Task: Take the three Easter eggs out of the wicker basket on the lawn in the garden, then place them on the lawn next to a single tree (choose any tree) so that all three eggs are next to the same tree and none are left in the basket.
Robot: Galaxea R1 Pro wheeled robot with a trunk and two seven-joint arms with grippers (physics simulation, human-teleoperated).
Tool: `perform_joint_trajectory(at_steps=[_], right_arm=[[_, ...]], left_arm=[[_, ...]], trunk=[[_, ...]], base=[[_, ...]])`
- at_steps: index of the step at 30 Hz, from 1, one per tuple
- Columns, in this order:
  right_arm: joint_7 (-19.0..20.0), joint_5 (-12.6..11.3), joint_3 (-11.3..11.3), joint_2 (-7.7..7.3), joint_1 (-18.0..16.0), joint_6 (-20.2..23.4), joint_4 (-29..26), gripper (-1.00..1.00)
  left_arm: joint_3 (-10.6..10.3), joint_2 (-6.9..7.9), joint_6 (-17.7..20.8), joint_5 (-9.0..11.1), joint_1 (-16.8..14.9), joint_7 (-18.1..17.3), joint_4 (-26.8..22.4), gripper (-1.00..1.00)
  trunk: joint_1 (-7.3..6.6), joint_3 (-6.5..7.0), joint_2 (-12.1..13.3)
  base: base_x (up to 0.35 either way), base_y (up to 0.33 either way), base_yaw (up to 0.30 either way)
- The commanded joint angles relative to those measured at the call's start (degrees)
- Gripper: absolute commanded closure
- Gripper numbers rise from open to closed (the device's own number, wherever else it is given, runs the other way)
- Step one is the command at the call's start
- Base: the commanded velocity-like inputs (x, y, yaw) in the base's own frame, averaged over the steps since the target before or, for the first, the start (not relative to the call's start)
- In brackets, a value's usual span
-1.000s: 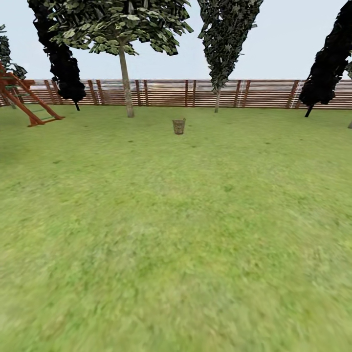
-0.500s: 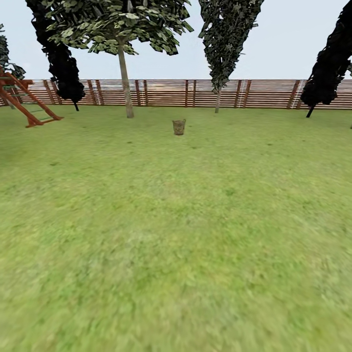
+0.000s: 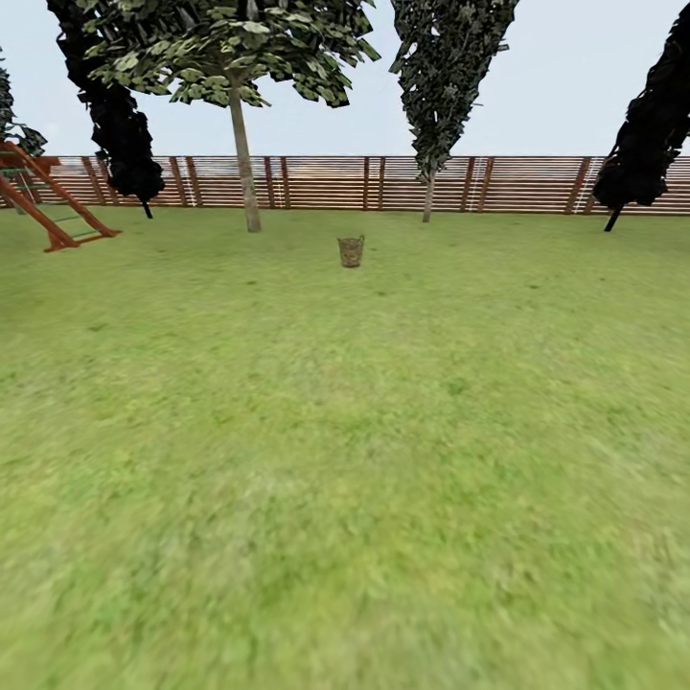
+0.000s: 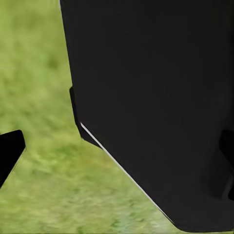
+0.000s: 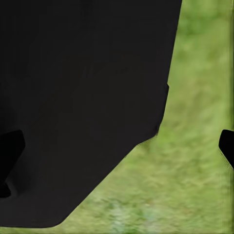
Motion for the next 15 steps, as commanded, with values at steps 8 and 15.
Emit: perform_joint_trajectory(at_steps=[8,15], right_arm=[[0.13,0.18,-0.04,-0.29,-0.07,-0.34,-0.23,-1.0],[0.18,-0.37,-0.43,-1.56,-0.07,-0.41,-0.42,-1.0]], left_arm=[[0.34,0.63,-0.3,0.51,0.07,-0.24,-0.45,-1.0],[0.47,1.94,-0.31,3.29,0.07,-0.3,-0.54,-1.0]], trunk=[[0.04,-0.04,-0.02],[0.04,-0.04,-0.02]], base=[[0.34,0.0,0.0],[0.34,0.0,0.0]])
